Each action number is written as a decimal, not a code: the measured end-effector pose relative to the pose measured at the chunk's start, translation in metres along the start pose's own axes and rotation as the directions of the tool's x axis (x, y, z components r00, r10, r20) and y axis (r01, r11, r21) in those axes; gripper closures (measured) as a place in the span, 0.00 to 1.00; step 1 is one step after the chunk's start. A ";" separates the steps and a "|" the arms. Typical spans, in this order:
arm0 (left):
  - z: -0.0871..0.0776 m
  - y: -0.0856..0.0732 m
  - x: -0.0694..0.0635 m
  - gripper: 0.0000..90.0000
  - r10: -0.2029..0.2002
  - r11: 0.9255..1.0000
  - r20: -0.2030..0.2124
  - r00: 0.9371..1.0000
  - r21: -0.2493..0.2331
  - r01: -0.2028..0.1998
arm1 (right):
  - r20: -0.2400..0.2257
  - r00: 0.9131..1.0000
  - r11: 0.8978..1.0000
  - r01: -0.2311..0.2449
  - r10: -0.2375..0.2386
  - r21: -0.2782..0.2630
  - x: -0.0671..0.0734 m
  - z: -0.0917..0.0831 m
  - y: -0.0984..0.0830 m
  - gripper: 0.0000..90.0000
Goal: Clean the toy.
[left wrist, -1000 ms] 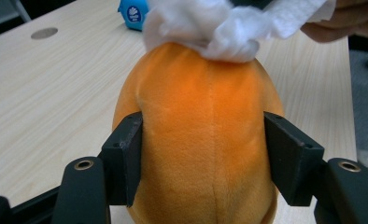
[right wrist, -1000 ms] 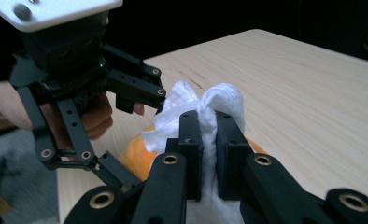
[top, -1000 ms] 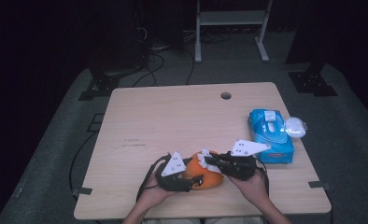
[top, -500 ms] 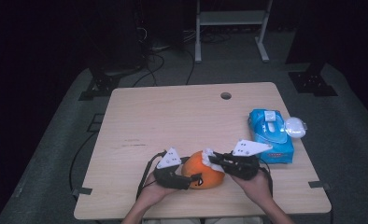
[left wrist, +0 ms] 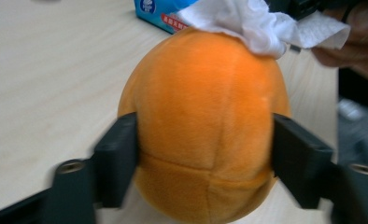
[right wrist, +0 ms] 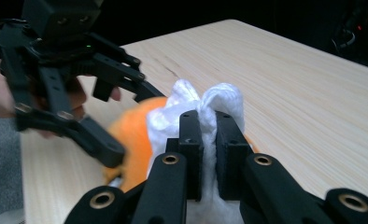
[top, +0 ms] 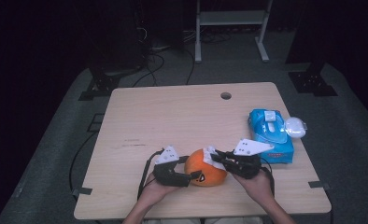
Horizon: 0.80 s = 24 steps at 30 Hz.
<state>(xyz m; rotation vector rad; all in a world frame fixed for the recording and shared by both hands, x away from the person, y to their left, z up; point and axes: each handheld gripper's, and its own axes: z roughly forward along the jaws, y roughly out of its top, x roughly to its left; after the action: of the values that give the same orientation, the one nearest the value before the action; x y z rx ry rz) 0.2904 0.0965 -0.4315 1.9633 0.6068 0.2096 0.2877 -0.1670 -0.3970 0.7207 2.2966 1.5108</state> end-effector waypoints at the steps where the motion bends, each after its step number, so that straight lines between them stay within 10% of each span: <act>1: 0.000 0.002 -0.004 0.40 0.031 1.000 -0.011 0.999 -0.001 -0.032 | -0.009 1.000 1.000 0.015 -0.015 -0.006 0.005 0.001 0.002 0.91; 6: 0.001 0.008 -0.025 0.46 0.184 0.983 -0.054 0.981 0.015 -0.183 | -0.046 0.995 0.996 0.090 -0.090 -0.014 0.026 0.004 0.012 0.91; 11: 0.003 0.009 -0.030 0.47 0.212 0.977 -0.054 0.976 0.011 -0.212 | 0.016 0.999 0.999 0.048 -0.047 -0.016 0.007 -0.009 0.008 0.91; 17: 0.006 0.010 -0.038 0.47 0.269 0.963 -0.082 0.960 0.048 -0.265 | -0.071 0.994 0.997 0.080 -0.080 -0.008 0.033 0.005 0.011 0.91; 24: 0.005 0.005 -0.027 0.46 0.213 0.977 -0.064 0.975 0.036 -0.211 | 0.063 0.998 1.000 0.024 -0.025 0.017 -0.004 -0.013 0.003 0.91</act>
<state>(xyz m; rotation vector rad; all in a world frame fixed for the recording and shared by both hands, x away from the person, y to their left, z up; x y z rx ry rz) 0.2701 0.0776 -0.4264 2.0553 0.4442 0.4035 0.2853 -0.1783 -0.3893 0.7314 2.2650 1.4399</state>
